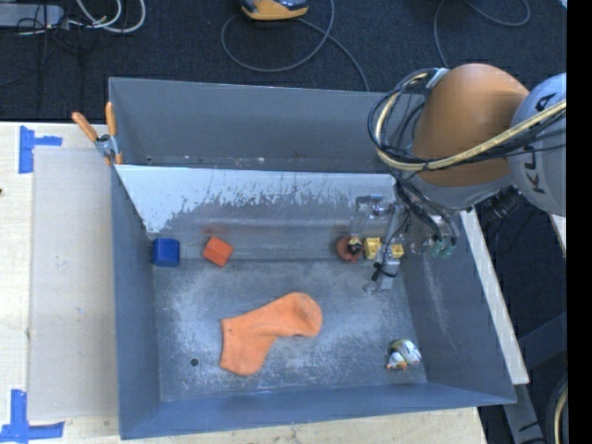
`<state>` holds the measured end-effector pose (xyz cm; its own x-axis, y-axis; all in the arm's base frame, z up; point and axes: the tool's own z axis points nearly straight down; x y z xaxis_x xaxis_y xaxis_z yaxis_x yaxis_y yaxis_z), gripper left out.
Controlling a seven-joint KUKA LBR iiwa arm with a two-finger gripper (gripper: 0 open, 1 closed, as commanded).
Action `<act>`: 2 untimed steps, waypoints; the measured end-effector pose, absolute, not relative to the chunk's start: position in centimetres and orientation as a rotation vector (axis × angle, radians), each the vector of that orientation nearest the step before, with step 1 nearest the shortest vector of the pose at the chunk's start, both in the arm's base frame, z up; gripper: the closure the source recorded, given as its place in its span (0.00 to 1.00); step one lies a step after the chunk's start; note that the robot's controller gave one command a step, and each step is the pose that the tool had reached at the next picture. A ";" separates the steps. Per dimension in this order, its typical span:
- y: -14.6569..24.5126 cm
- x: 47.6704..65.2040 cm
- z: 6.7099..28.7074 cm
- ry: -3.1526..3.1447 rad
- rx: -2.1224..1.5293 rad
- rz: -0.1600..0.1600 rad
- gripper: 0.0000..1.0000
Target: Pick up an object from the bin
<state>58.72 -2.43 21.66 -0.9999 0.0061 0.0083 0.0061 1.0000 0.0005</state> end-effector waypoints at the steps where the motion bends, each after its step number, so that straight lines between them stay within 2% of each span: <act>1: -2.4 58.8 22.1 -3.140 -0.009 -0.001 0.00; 2: 2.6 54.1 18.0 -3.138 0.065 0.001 0.00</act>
Offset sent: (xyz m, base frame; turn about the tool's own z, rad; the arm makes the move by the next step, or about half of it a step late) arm -0.0805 0.0916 -0.0673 -0.0849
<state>54.10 2.62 17.97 -0.9991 -0.0413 0.0025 -0.0413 0.9991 -0.0004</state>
